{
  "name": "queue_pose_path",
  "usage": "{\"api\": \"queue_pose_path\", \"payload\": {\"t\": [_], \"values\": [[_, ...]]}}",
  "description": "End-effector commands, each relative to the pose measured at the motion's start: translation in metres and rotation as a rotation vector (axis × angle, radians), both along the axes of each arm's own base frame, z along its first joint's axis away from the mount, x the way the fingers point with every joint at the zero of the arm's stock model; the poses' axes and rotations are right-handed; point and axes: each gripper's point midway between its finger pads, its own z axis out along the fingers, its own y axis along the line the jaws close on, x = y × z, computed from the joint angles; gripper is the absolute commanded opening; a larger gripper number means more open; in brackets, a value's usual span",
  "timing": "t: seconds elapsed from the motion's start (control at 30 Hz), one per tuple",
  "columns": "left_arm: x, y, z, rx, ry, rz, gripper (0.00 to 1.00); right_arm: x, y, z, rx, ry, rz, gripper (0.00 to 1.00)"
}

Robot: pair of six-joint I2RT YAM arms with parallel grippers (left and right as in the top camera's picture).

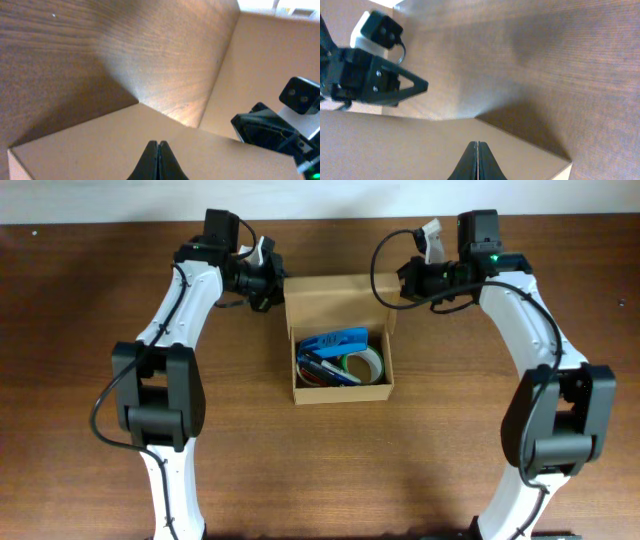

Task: Pack container
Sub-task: 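Push the box lid flaps closed with both grippers, then press down on the closed lid with the right gripper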

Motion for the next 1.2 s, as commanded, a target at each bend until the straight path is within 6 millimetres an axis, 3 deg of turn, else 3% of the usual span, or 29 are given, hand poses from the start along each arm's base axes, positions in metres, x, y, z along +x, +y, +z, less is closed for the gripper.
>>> {"api": "queue_pose_path", "payload": {"t": [0.0, 0.33, 0.5, 0.73, 0.93, 1.17], "values": [[-0.001, -0.004, 0.017, 0.002, -0.106, -0.086, 0.02, -0.016, 0.008, 0.031, -0.008, -0.079, 0.070, 0.03], [-0.037, -0.005, 0.015, 0.252, -0.049, -0.185, 0.02, -0.080, 0.025, 0.032, -0.219, 0.028, 0.147, 0.04], [-0.044, 0.012, 0.019, 0.456, -0.036, -0.177, 0.02, -0.106, 0.043, 0.007, -0.479, 0.087, 0.149, 0.03], [-0.044, 0.050, 0.040, 0.685, -0.020, -0.083, 0.02, -0.116, 0.069, -0.011, -0.718, 0.038, 0.113, 0.04], [-0.045, 0.063, 0.056, 0.753, -0.038, -0.055, 0.02, -0.121, 0.081, -0.038, -0.772, 0.080, 0.122, 0.04], [-0.049, 0.074, 0.059, 0.814, -0.030, -0.048, 0.02, -0.120, 0.082, -0.074, -0.796, 0.125, 0.137, 0.04]]}}
